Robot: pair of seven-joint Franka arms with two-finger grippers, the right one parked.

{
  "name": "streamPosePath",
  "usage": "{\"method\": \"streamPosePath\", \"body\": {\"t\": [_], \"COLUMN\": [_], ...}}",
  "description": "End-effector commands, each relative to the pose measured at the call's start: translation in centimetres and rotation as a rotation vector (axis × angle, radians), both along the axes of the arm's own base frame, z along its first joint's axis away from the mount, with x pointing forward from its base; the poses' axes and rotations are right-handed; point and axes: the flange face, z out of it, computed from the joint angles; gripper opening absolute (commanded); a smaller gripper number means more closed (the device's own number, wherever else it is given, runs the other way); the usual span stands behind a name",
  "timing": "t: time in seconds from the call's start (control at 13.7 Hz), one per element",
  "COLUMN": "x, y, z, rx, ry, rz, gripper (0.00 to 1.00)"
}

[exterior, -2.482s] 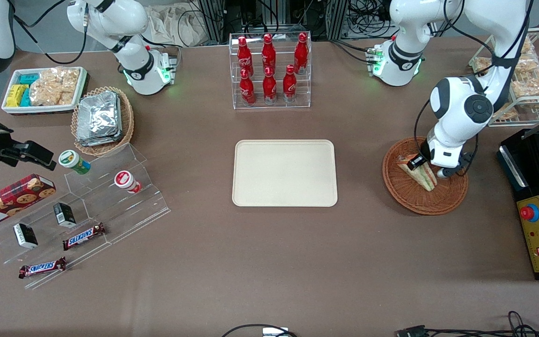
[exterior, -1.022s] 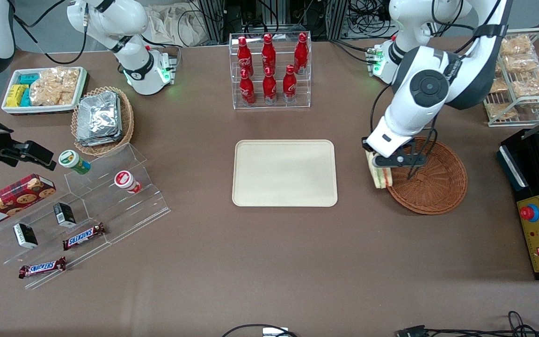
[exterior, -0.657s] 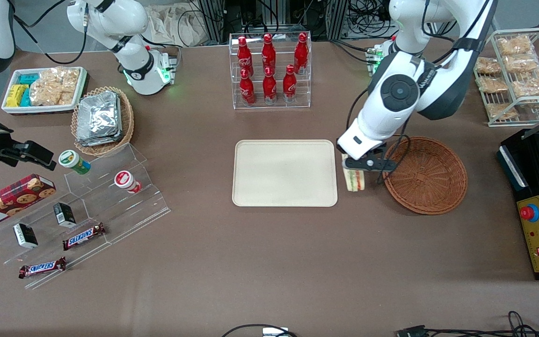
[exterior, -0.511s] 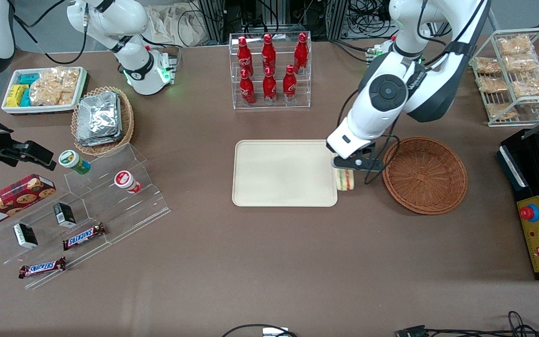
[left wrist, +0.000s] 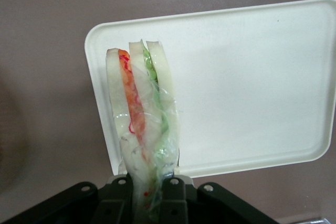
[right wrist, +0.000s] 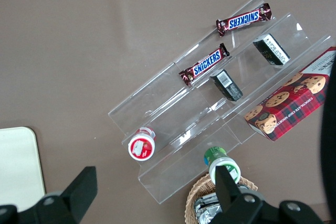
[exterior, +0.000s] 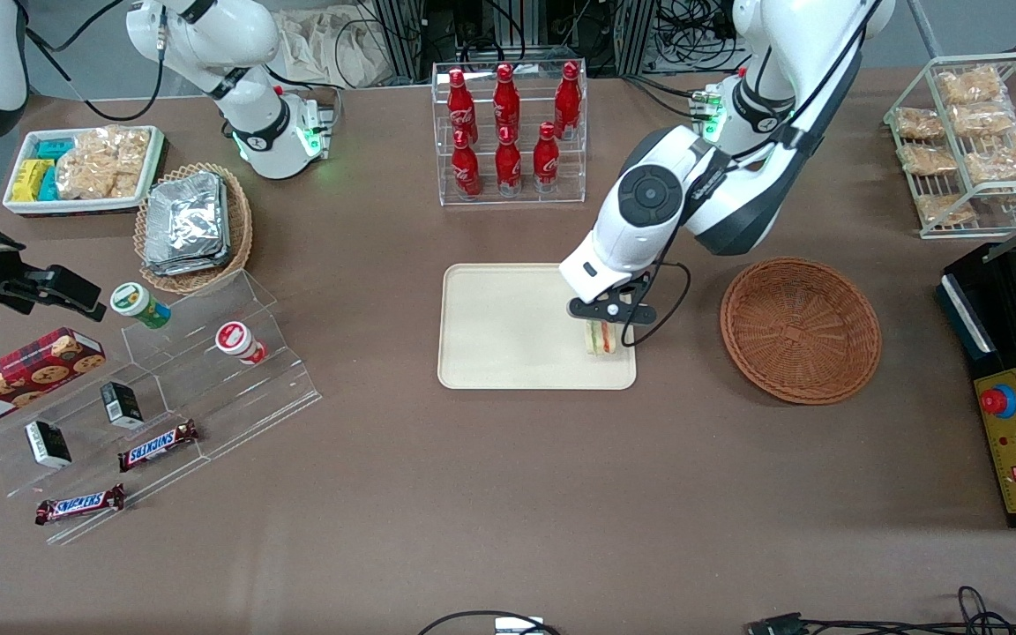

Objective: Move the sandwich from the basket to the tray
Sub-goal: 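Lower the sandwich onto the cream tray with the left gripper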

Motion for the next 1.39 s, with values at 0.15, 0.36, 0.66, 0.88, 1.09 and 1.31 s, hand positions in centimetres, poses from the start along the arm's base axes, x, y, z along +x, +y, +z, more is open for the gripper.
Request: {"method": "streamPosePath", "body": {"t": [0.15,0.36,0.66,0.88,1.09,1.31], "x": [-0.7,-1.2,-1.9,-2.3,-2.4,-2.4], "y": [-1.6,-2.0,-2.4,-2.2,-2.0,-2.0], "z": [-4.0,-5.8,-8.2,-9.4,-9.7,-10.3], "rx": [0.028,0.044,0.069,0.079,0.078,0.079], "ry": [0.027,0.036,0.061,0.057,0.054,0.062], "rz": [-0.043,-0.066,-0.082,-0.086,-0.073,-0.067], "gripper": [0.00,0.00,0.00,0.00,0.00,0.06]}}
